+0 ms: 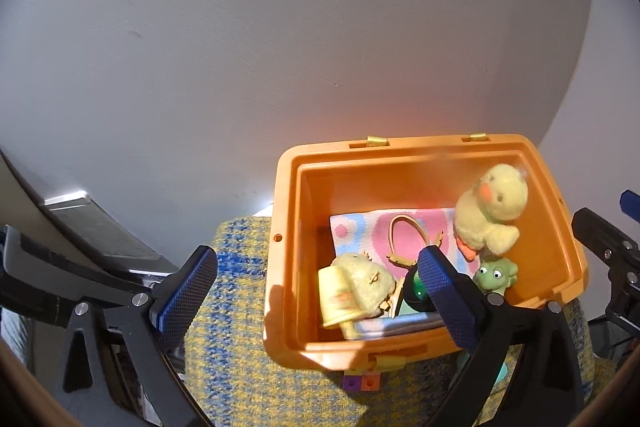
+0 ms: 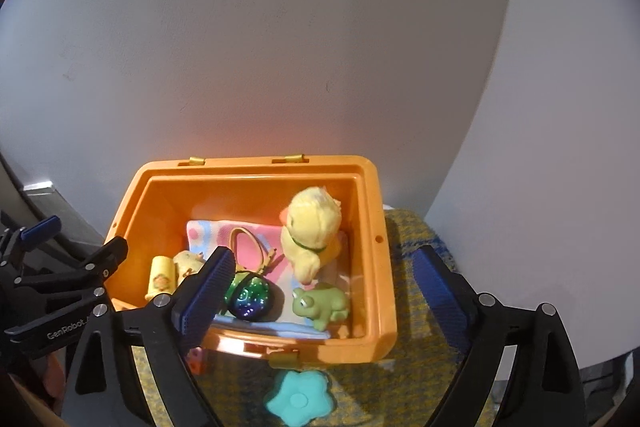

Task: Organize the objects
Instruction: 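Withdraw both tools from the basket toward the blocks and teal flower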

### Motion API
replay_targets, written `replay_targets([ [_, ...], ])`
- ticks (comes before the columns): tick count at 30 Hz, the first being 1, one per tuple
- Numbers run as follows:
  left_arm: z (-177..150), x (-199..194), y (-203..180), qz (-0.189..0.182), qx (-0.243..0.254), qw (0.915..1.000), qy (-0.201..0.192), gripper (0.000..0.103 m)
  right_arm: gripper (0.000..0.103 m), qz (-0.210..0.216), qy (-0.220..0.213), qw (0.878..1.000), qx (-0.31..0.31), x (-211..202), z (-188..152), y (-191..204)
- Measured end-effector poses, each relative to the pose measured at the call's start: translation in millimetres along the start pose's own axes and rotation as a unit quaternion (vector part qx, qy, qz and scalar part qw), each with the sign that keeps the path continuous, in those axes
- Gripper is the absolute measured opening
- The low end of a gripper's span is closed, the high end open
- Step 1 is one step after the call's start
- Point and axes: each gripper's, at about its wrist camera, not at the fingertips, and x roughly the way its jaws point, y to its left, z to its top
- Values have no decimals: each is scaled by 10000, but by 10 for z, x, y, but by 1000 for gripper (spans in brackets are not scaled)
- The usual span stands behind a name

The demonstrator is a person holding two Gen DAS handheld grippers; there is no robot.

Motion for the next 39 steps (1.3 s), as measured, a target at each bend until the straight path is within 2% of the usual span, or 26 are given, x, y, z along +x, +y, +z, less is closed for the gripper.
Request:
replay_targets([
  [7, -135, -107, -14, -37, -8, 10000, -46, 102, 92, 18, -60, 10000, 55, -101, -72, -55],
  [8, -160, -174, 1, -41, -7, 10000, -62, 102, 92, 27, -59, 10000, 65, -230, -160, -129],
  [12, -235, -294, 19, -71, -25, 9999, -116, 102, 93, 40, -86, 9999, 98, -486, -142, 5],
  [21, -469, -629, 43, -145, 12, 9996, -238, 102, 93, 36, -190, 9997, 158, -917, -367, 3],
  [29, -728, -778, 49, -206, 70, 9995, -228, 102, 93, 44, -142, 9996, 231, -1027, -615, -4],
  [39, -1037, -778, 78, -236, 65, 9996, -105, 102, 93, 60, -27, 9998, 192, -1050, -874, 21],
])
